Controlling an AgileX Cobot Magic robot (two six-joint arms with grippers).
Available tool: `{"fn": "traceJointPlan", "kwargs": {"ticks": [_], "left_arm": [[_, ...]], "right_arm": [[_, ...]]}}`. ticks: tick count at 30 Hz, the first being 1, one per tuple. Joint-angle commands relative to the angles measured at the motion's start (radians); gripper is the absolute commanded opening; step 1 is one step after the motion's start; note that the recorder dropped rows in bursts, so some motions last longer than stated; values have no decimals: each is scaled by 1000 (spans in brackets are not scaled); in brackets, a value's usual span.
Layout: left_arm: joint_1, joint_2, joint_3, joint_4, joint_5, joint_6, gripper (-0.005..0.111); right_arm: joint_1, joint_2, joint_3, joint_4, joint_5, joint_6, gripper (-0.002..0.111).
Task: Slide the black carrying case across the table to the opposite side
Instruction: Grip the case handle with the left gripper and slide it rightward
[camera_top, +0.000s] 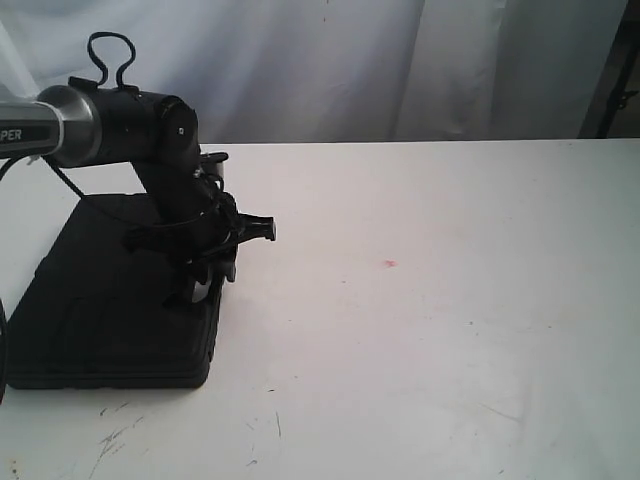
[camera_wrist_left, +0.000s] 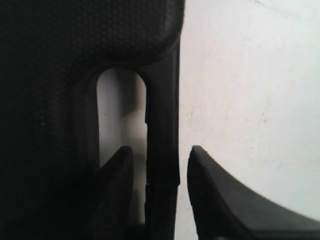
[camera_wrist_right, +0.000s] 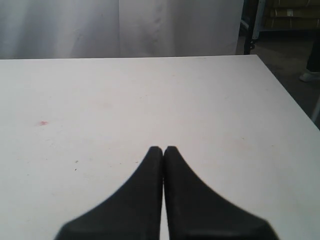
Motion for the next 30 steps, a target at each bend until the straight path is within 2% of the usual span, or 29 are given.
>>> {"fn": "traceJointPlan", "kwargs": {"ticks": [1,5,10,12,16,30], "left_arm": [[-8,0,-4,-11,-22,-11,30],[-8,0,-4,-35,-31,-9,18],[-8,0,-4,-34,-33,-9,15],[-8,0,-4,-34,-35,-7,1],[-16,0,-4,-44,-53,-8,0],[-165,0,-4,-225,-235,-56,0]], "right_arm": [[-3,-3,3,-1,-2,-4,0],[-3,-3,3,-1,-2,-4,0],[-3,-3,3,-1,-2,-4,0],[-3,-3,3,-1,-2,-4,0],[-3,-3,3,-1,-2,-4,0],[-3,-3,3,-1,-2,-4,0]]}}
